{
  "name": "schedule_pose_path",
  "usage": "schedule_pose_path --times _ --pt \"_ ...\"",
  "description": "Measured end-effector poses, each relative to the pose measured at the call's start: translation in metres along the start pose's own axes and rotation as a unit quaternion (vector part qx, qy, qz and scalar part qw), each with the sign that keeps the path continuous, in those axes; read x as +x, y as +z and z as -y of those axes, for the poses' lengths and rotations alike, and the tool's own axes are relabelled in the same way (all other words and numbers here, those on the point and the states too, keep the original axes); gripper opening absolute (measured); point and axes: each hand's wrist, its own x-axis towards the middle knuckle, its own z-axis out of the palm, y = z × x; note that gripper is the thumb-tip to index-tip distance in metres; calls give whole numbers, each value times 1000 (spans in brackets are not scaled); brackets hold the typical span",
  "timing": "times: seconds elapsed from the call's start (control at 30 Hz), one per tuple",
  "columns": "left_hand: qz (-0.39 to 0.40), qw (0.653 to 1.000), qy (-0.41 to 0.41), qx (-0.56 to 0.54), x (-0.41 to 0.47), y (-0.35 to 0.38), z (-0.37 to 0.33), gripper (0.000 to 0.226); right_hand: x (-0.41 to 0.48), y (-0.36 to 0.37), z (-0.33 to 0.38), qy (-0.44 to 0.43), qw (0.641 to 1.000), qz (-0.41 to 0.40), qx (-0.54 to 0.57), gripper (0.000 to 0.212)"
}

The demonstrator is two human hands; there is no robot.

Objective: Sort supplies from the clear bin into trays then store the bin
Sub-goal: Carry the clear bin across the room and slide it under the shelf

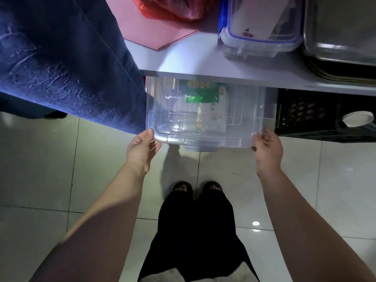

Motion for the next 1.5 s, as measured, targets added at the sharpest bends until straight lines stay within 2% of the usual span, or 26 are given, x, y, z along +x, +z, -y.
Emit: schedule_pose_path --times 0.07,0.1,0.13,0.17,0.23,0.3,0.37,0.43,0.53,0.6,0.67,0.83,0.93,1.1,1.33,1.4,1.5 --pt "-45 994 75 67 -11 2 9 40 -13 1 1 -125 985 -60 -103 45" --pt "-73 978 138 136 -18 1 14 52 -20 2 -1 -215 963 -66 -151 46" --pt "-96 944 219 227 -26 0 20 61 -27 3 -4 -301 931 -55 -198 47" --pt "-102 887 314 324 -33 -2 26 66 -35 6 -7 -368 898 -28 -239 49" --pt "-48 740 475 474 -41 -3 38 66 -51 16 -15 -446 828 42 -337 60" --pt "38 622 533 572 -41 6 50 69 -60 31 -25 -493 746 76 -441 73" --pt "80 521 549 649 -32 18 64 82 -58 44 -34 -507 700 63 -499 83" --pt "69 447 557 697 -14 26 75 91 -47 54 -42 -512 682 34 -521 87" --pt "-13 387 591 708 11 32 84 73 -30 65 -54 -545 666 -23 -510 78" --pt "-57 380 638 667 20 38 87 50 -24 72 -59 -571 666 -78 -474 68" --pt "-67 395 655 641 23 42 86 41 -21 76 -59 -580 670 -95 -454 63" --pt "13 425 628 652 12 29 75 52 -23 58 -51 -589 676 -27 -443 59" --pt "56 442 625 641 8 26 62 48 -25 50 -40 -582 687 13 -435 52" --pt "64 434 621 649 9 30 56 47 -26 54 -31 -564 701 23 -436 49" --pt "46 428 645 632 15 30 63 35 -26 60 -40 -581 698 -5 -418 38" --pt "42 435 652 619 17 31 62 29 -25 62 -36 -580 713 -12 -394 31" --pt "38 446 646 619 17 34 59 32 -24 66 -25 -564 737 0 -371 31"
